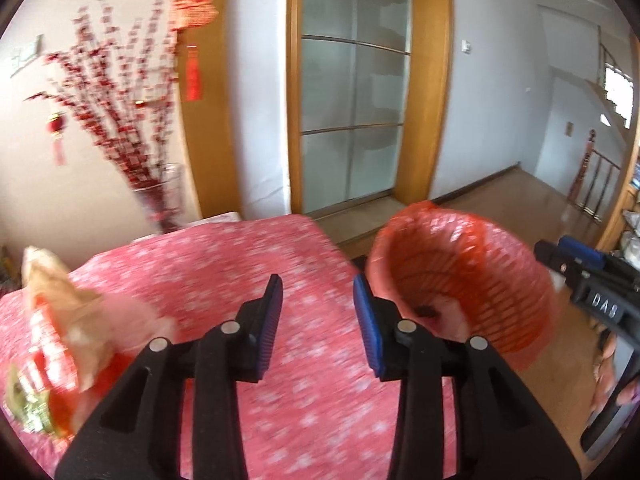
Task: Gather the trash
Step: 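Open the right tool over the wastebasket while the left tool releases the paw-print bag, then grasp the tied green paw-print bag with the left tool while the right tool grasps the red bag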
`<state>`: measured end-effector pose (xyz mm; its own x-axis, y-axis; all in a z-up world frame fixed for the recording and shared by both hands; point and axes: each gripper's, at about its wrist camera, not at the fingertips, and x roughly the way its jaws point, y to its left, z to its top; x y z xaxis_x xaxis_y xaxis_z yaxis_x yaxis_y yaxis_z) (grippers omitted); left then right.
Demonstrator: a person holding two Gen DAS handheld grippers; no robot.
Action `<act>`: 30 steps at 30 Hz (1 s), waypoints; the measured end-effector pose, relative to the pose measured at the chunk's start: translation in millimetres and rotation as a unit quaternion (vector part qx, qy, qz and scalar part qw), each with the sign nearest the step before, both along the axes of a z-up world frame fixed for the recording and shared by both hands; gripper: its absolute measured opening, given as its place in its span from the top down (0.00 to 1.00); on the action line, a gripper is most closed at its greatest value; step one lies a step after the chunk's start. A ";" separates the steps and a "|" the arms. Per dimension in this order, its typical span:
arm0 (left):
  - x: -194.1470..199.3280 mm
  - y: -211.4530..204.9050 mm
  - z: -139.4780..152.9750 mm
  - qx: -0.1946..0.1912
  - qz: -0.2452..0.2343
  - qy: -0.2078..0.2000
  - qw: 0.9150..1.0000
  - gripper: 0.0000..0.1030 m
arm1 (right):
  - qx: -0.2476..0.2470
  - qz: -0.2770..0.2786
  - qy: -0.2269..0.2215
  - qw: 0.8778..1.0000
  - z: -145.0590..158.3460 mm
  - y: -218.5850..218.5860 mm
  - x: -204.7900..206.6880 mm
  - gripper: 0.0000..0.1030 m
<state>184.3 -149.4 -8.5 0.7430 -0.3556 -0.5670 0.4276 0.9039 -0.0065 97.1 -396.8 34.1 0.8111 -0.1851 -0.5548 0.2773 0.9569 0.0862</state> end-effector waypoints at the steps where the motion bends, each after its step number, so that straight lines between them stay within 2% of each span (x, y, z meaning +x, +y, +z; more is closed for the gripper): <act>1: -4.2 13.3 0.1 0.003 0.010 -0.004 1.000 0.63 | 0.000 0.008 0.000 1.000 0.7 7.6 2.0 0.46; 6: -18.9 67.5 5.5 0.001 0.054 -0.010 0.998 0.60 | 0.001 0.043 0.001 0.999 1.0 42.4 8.7 0.46; 11: -32.2 134.6 10.1 -0.005 0.112 -0.016 0.994 0.59 | -0.002 0.080 0.008 0.997 -1.6 78.3 13.3 0.46; 16: -44.8 212.2 8.0 0.012 0.190 -0.031 0.981 0.55 | -0.003 0.104 0.013 0.994 -4.8 105.1 14.8 0.46; 21: -44.8 271.2 -14.1 0.009 0.242 0.008 0.970 0.56 | -0.005 0.126 0.023 0.992 -10.4 130.4 16.3 0.46; 23: -40.1 280.1 -23.2 -0.002 0.245 0.025 0.969 0.56 | -0.008 0.136 0.027 0.990 -12.6 141.6 16.6 0.46; 27: -29.0 291.3 -40.4 -0.052 0.233 0.068 0.969 0.57 | -0.017 0.148 0.031 0.988 -13.0 156.3 15.1 0.46; 30: -22.1 293.6 -53.1 -0.045 0.237 0.087 0.967 0.57 | -0.023 0.150 0.035 0.988 -12.4 161.0 14.0 0.46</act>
